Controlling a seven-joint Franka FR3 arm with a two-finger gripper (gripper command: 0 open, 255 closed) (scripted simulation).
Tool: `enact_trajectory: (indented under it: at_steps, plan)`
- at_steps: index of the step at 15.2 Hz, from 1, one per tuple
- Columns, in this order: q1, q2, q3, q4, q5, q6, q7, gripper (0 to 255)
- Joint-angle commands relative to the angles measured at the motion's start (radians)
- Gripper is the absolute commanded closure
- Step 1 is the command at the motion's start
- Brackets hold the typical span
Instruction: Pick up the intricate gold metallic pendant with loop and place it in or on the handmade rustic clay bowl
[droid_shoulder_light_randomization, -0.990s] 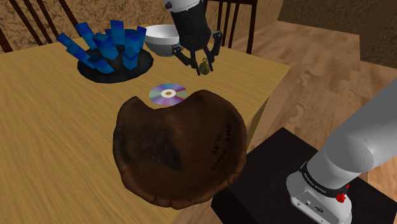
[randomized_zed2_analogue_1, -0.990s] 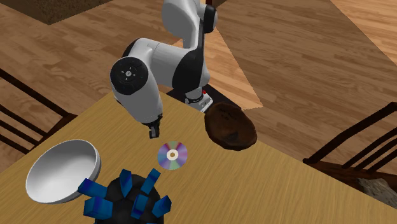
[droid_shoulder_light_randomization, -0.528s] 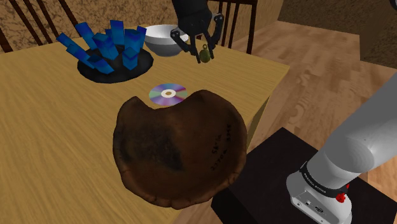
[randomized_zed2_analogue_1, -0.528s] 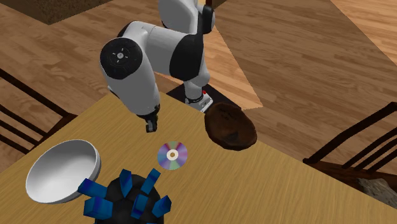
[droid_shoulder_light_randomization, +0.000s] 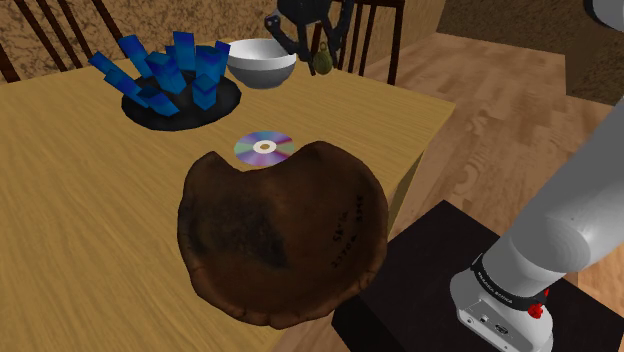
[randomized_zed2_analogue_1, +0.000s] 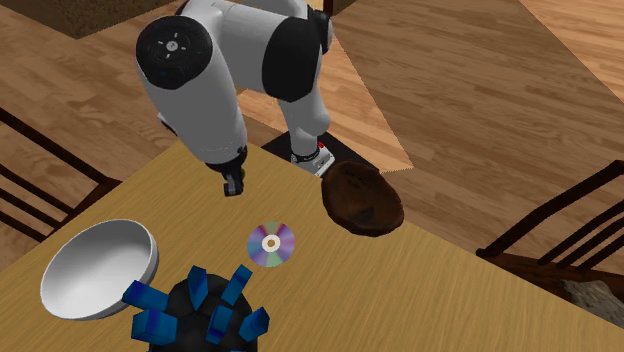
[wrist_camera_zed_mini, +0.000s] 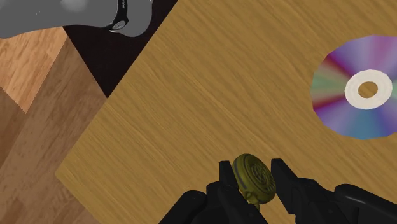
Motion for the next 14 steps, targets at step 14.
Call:
enact_trajectory:
  at_steps: [14]
  plan:
    - [0.141, 0.129, 0.069, 0.276, -0.069, -0.21, 0.148, 255]
